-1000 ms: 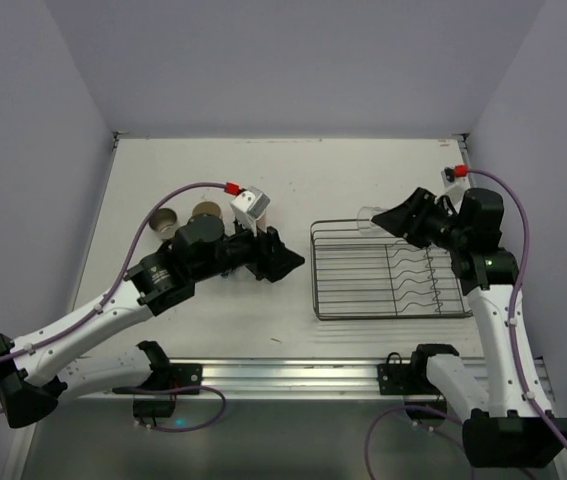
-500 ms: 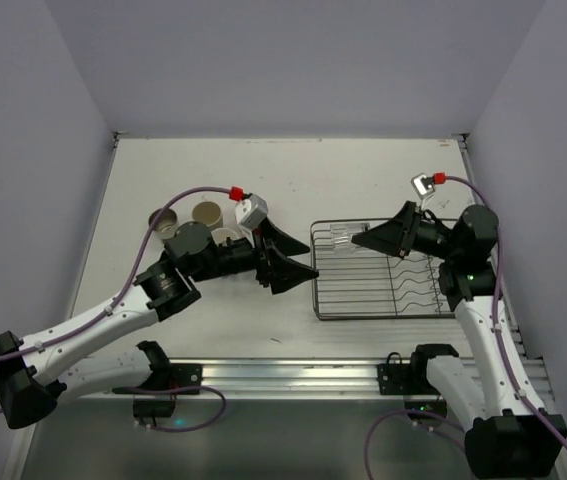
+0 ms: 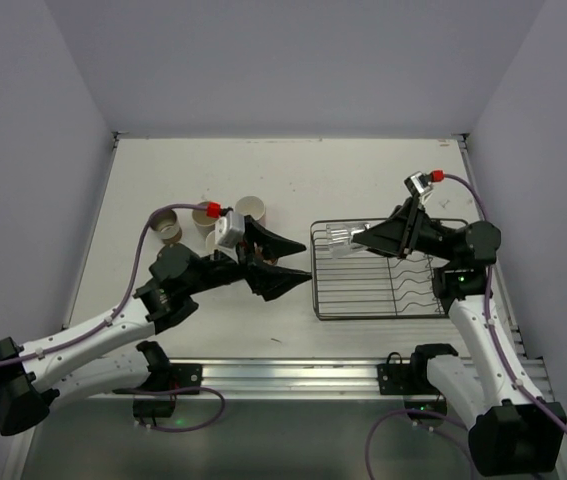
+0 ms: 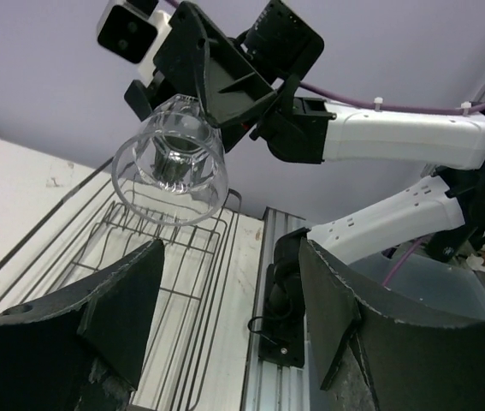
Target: Unload the cups from the dish rack
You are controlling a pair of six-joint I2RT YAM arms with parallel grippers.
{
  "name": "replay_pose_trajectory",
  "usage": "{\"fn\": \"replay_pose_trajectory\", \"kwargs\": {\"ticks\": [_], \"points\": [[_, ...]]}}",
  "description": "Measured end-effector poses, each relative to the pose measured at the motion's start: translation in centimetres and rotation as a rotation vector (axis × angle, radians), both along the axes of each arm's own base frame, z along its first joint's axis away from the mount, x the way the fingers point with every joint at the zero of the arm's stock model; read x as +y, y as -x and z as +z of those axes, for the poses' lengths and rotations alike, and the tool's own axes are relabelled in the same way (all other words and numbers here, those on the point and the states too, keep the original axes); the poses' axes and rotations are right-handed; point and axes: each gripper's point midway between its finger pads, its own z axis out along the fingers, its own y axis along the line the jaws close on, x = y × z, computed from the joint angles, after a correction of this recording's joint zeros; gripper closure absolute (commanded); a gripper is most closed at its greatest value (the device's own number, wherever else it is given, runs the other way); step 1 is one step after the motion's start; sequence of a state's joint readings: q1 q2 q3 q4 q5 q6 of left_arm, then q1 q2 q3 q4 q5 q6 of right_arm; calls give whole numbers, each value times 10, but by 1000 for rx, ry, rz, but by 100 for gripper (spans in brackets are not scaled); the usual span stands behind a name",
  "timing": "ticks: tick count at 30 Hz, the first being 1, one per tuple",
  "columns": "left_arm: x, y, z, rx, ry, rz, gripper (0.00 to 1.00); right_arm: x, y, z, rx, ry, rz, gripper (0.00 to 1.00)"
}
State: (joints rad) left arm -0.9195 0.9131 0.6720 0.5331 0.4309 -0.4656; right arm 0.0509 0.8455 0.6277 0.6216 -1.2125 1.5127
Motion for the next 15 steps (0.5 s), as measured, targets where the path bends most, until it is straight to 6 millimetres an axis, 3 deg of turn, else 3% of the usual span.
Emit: {"fn": "replay_pose_trajectory", "kwargs": {"ticks": [12,15], "points": [[-24,-3,-21,-10,-46,-20,33,26,-2,-2,77,-17,43,100],[-28,-4,-16,-21,-30,-18,33,34,-3,-1,87,-14,50,100]]}}
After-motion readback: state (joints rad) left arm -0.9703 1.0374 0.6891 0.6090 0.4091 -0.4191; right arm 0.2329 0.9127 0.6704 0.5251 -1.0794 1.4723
